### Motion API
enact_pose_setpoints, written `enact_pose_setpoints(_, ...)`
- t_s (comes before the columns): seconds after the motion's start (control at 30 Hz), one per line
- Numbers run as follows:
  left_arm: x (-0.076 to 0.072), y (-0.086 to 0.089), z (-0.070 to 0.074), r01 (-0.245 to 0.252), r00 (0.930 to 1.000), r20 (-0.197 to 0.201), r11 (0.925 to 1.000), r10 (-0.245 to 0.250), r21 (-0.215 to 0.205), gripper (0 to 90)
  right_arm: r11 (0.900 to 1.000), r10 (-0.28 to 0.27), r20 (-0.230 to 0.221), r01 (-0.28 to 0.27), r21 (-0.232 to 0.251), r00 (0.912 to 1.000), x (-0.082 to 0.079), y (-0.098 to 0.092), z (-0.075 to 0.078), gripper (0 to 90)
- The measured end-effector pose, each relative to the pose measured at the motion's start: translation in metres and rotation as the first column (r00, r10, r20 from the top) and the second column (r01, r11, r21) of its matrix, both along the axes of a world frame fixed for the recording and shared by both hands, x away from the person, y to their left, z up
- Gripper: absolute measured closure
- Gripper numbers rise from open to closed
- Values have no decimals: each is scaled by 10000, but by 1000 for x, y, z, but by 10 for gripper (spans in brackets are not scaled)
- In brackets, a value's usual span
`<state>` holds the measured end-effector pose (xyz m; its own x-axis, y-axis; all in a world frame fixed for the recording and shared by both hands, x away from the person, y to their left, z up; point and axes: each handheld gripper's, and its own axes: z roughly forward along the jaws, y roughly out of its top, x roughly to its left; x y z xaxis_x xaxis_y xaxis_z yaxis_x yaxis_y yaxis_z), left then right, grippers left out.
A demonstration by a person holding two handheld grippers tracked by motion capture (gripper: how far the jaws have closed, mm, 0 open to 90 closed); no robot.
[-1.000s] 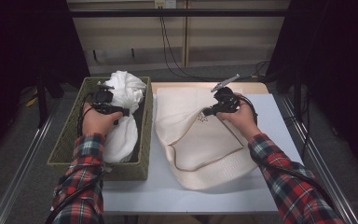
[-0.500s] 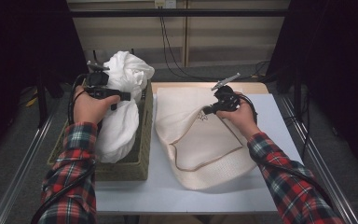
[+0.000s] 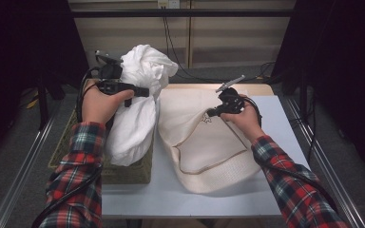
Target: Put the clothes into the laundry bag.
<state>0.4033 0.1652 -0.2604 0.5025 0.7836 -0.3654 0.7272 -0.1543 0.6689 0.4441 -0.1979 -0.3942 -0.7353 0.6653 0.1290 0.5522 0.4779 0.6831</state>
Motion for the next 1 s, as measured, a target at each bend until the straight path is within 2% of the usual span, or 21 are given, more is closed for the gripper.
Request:
enact_pose_setpoints(0.13,-5,-8,7,325,9994,91,9991,-323,-268,570,10000,-31,-23,31,-40,10000,1,1,-2,882)
enact_pose_setpoints(0.33,-11,-18,8,991,9949,-126,9929,-1001,-662,570,9999,-141,-96,141,31,9999,4,2,-3,882)
enact_pose_setpoints(0.47,-15,-28,6,1416,9895,-149,9860,-1435,-884,569,9998,-178,-140,178,0,9997,6,2,-3,882)
enact_pose_setpoints(0.63,-20,-39,7,1984,9797,-101,9752,-2003,-979,568,9996,-295,-76,296,25,9995,9,2,-4,883)
enact_pose_setpoints(0.83,-27,-49,6,2613,9641,-140,9564,-2653,-1303,568,9993,-342,-162,344,174,9993,15,3,-9,884)
enact_pose_setpoints(0.9,-29,-51,5,2689,9614,-185,9514,-2747,-1500,568,9985,-476,-272,483,275,9985,18,3,-10,884)
enact_pose_setpoints(0.93,-29,-51,5,2879,9555,-182,9446,-2943,-1578,568,9985,-476,-272,483,275,9985,18,3,-10,884)
enact_pose_setpoints(1.0,-32,-51,4,3086,9482,-183,9333,-3171,-1838,568,9984,-454,-259,462,329,9986,21,3,-11,884)
